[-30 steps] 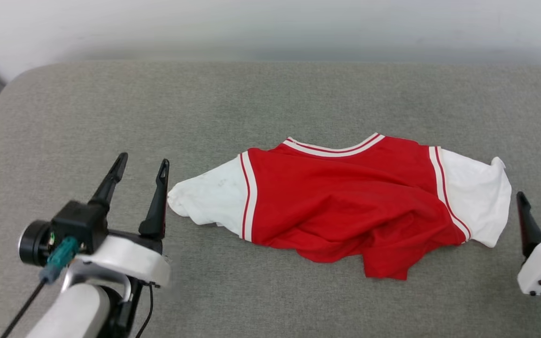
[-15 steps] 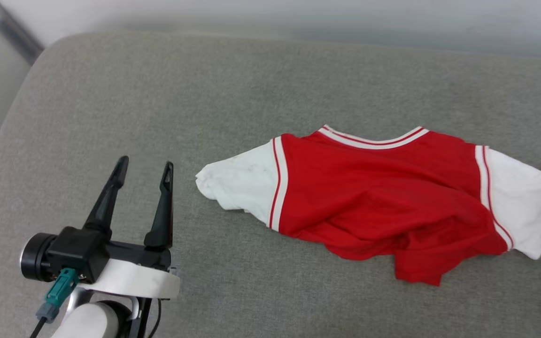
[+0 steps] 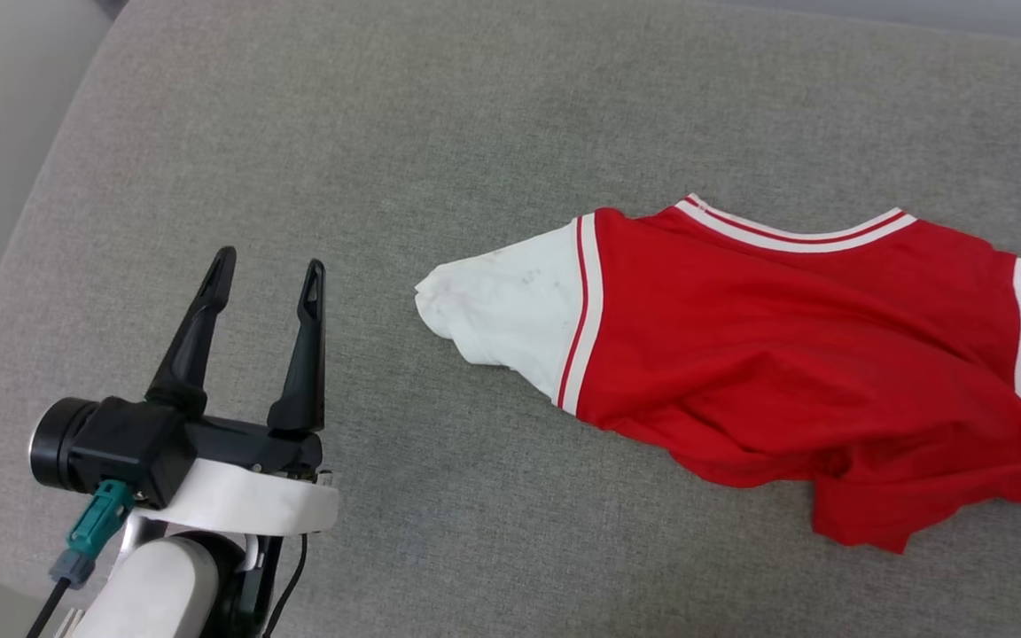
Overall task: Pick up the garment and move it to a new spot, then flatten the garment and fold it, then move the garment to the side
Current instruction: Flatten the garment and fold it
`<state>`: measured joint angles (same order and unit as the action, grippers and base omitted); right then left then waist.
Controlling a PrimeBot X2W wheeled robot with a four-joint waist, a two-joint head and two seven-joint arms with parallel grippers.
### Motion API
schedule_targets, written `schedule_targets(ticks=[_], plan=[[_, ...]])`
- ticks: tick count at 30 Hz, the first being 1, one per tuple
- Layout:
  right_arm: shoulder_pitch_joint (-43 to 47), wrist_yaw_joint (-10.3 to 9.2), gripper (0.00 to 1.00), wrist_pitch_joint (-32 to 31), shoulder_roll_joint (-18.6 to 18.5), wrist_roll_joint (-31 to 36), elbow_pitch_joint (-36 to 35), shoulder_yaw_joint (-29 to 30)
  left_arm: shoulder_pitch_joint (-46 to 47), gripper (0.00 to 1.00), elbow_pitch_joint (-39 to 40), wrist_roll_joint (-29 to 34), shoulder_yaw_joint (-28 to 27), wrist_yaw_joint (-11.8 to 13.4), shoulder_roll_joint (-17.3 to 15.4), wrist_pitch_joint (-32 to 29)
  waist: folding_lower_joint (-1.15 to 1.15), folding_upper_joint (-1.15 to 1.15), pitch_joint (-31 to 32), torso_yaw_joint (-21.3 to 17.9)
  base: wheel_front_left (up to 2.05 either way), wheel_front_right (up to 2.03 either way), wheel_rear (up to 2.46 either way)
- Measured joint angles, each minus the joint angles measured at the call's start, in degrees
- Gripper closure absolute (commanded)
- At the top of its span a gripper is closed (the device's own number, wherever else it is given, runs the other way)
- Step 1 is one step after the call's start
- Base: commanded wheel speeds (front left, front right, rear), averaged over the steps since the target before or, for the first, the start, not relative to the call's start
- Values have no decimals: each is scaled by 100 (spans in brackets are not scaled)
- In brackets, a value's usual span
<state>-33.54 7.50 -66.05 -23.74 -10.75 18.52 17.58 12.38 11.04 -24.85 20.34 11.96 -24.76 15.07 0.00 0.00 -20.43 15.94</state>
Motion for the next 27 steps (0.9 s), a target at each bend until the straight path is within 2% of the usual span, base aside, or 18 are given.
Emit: schedule_targets(ticks=[11, 12, 13, 14, 18, 22, 25, 26, 27], plan=[[-86, 1, 0, 436, 189, -2, 409, 25, 115, 0, -80, 66, -188, -243, 172, 0, 0, 0, -259, 15, 0, 0, 0], [-101, 1, 16, 469, 200, -7, 434, 12, 116, 0, -131, 71, -197, -275, 160, 0, 0, 0, -263, -3, 0, 0, 0], [-115, 1, 76, 509, 211, -23, 466, -5, 115, 0, -165, 80, -212, -292, 155, 0, -1, 0, -265, -22, 0, 0, 0], [-119, 0, 100, 557, 218, -53, 482, -43, 115, 0, -183, 80, -230, -312, 157, 0, -1, 0, -262, -42, 0, 0, 0], [-108, 1, 100, 817, 259, -212, 576, -111, 115, 0, -285, 81, -234, -445, 88, -7, 0, 0, -188, -132, 0, 0, 0], [-6, 0, 100, 965, 236, -379, 516, -240, 163, 0, -421, 75, -112, -643, -143, -348, 0, 0, -91, -226, 0, 0, 0], [279, 0, 100, 1015, 124, -611, 174, -456, 450, 0, -714, -223, 16, -915, -382, -1310, 1, 0, 20, -411, 0, 0, 0], [279, 0, 100, 1015, 124, -611, 174, -456, 450, 0, -714, -223, 16, -915, -382, -1310, 1, 0, 20, -411, 0, 0, 0], [343, 0, 100, 1015, 92, -694, 46, -482, 525, 0, -769, -333, 38, -990, -435, -1577, 0, 0, 40, -467, 0, 0, 0]])
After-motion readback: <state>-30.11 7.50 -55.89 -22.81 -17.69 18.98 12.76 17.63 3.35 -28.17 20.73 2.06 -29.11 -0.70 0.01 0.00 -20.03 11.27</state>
